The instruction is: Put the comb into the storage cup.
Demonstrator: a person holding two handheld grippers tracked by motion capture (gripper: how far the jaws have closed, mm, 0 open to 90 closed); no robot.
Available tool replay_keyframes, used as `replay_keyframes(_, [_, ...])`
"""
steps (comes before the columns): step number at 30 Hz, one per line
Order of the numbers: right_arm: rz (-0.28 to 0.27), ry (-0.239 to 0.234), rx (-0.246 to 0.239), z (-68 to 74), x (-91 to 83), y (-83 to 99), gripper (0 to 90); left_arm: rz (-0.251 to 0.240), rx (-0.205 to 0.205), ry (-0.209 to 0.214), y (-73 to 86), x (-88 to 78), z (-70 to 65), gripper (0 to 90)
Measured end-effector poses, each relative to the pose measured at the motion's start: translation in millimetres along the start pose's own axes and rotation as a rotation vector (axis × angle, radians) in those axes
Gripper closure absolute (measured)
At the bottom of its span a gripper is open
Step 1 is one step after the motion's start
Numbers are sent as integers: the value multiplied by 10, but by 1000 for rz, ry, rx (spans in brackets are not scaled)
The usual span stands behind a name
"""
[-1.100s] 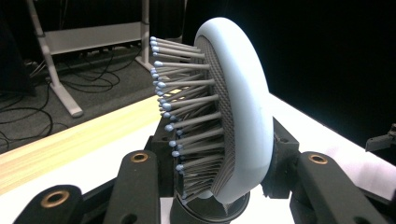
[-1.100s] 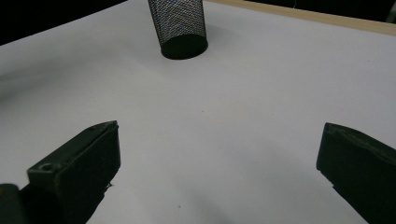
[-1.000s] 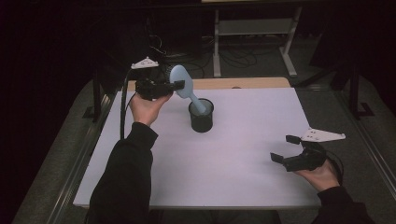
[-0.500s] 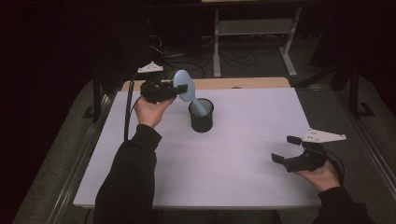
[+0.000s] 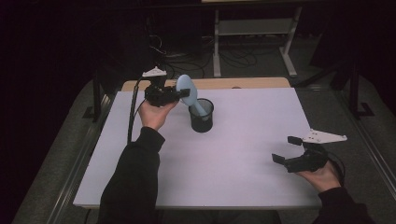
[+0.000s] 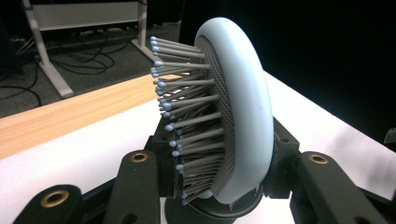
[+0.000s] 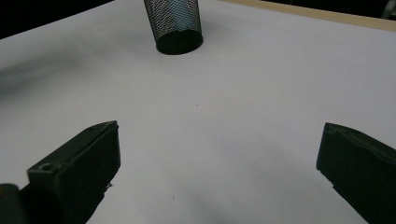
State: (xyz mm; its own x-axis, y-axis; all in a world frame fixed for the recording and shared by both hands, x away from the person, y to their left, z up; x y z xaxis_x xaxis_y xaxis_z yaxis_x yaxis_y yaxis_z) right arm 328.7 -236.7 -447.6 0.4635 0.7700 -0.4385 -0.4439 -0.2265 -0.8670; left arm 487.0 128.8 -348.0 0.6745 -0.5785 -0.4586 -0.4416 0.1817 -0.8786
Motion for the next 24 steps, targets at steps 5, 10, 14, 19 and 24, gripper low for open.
replay_keyframes(5, [-4, 3, 2, 0, -10, 3, 0, 3, -10, 5, 38, 40, 1, 579])
replay_keyframes(10, [-7, 4, 4, 2, -19, 6, 0, 7, -26, 5, 91, 73, 22, 577])
replay_keyframes(14, [-7, 5, 6, -1, -21, 18, 0, -6, -49, 7, 110, 65, 64, 573])
replay_keyframes(19, [-9, 7, 8, -5, -25, 21, 0, 3, -62, 3, 134, 44, 105, 552])
replay_keyframes(24, [-9, 6, 6, -2, -24, 21, 0, 5, -60, -6, 163, 15, 133, 532])
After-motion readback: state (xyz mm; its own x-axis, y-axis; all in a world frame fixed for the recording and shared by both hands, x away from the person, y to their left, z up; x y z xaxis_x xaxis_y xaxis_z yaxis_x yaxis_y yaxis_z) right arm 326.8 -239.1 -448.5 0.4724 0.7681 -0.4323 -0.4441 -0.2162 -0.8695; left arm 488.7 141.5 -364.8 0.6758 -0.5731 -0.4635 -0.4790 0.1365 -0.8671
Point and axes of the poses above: each handheld gripper's, and its own axes: x roughly forward along the jaws, y roughly out of its underside, z roughly to its left, the point moved 7 cm from there along x, roughly forward along the jaws, and after that the axes turned 10 degrees about -y, right-handed, at the moved point
